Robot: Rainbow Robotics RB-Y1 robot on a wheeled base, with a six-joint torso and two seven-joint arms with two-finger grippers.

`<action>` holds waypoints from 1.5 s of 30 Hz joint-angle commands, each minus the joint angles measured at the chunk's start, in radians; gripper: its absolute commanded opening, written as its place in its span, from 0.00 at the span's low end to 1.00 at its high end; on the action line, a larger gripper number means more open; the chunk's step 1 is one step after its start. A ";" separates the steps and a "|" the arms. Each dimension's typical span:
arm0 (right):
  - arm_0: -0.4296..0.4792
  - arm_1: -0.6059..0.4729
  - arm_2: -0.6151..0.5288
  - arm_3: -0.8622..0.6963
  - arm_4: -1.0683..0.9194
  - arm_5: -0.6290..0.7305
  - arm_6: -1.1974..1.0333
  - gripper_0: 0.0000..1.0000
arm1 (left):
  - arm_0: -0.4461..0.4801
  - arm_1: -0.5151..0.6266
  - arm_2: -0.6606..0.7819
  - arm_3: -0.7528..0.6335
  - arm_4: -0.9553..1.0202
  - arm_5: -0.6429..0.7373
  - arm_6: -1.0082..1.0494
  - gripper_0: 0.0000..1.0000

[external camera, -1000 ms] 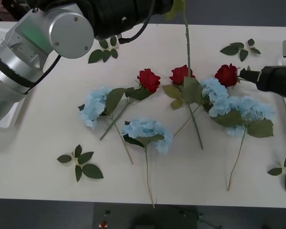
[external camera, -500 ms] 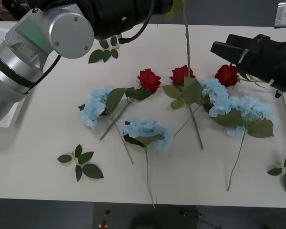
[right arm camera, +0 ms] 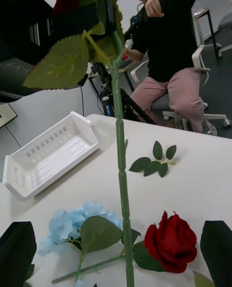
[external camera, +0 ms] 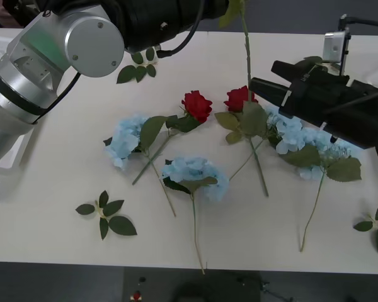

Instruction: Put the red flowers into the right box and the blue flowers into the left box

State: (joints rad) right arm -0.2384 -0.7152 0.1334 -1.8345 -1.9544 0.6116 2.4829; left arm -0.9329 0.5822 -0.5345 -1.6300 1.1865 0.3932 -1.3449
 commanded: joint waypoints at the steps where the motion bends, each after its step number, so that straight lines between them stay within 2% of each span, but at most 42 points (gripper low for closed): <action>1: -0.070 0.071 -0.015 0.014 0.089 0.030 0.028 1.00 | -0.015 0.010 0.016 -0.014 0.002 -0.011 -0.013 0.00; 11: -0.193 0.218 0.026 0.121 0.259 0.069 0.011 0.98 | -0.015 0.010 0.016 -0.014 0.002 -0.011 -0.013 0.00; 14: -0.220 0.243 0.058 0.156 0.295 0.042 0.010 0.82 | -0.015 0.010 0.016 -0.014 0.002 -0.011 -0.013 0.00; 16: -0.239 0.257 0.080 0.181 0.315 0.025 0.011 0.52 | -0.015 0.010 0.016 -0.014 0.002 -0.011 -0.013 0.00; 17: -0.242 0.260 0.084 0.187 0.316 0.025 0.011 0.46 | -0.015 0.010 0.016 -0.014 0.002 -0.011 -0.013 0.00; 19: -0.257 0.269 0.098 0.210 0.321 0.023 0.010 0.23 | -0.015 0.010 0.016 -0.014 0.002 -0.011 -0.013 0.00; 20: -0.260 0.269 0.103 0.218 0.321 0.023 0.010 0.18 | -0.015 0.010 0.016 -0.014 0.002 -0.011 -0.013 0.00; 21: -0.269 0.272 0.110 0.232 0.325 0.022 0.010 0.07 | -0.015 0.010 0.016 -0.014 0.002 -0.011 -0.013 0.00; 22: -0.276 0.277 0.114 0.242 0.328 0.022 0.010 0.00 | -0.015 0.010 0.016 -0.014 0.002 -0.011 -0.013 0.00; 34: -0.303 0.283 0.114 0.274 0.330 0.022 -0.015 0.00 | -0.015 0.010 0.016 -0.014 0.002 -0.011 -0.013 0.00; 35: -0.305 0.280 0.114 0.274 0.330 0.022 -0.016 0.00 | -0.015 0.010 0.016 -0.014 0.002 -0.011 -0.013 0.02; 36: -0.305 0.277 0.114 0.274 0.330 0.023 -0.018 0.00 | -0.015 0.010 0.016 -0.014 0.002 -0.011 -0.013 0.29; 37: -0.305 0.273 0.114 0.274 0.331 0.022 -0.021 0.00 | -0.015 0.010 0.016 -0.014 0.002 -0.011 -0.013 0.83; 38: -0.305 0.272 0.114 0.273 0.330 0.022 -0.022 0.00 | -0.015 0.010 0.016 -0.014 0.002 -0.011 -0.013 1.00; 45: -0.306 0.246 0.114 0.273 0.331 0.023 -0.052 0.00 | -0.015 0.010 0.016 -0.014 0.002 -0.011 -0.013 1.00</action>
State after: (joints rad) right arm -0.5146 -0.4354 0.2577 -1.5390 -1.6261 0.6378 2.4738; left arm -0.9329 0.5822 -0.5345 -1.6296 1.1865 0.3932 -1.3449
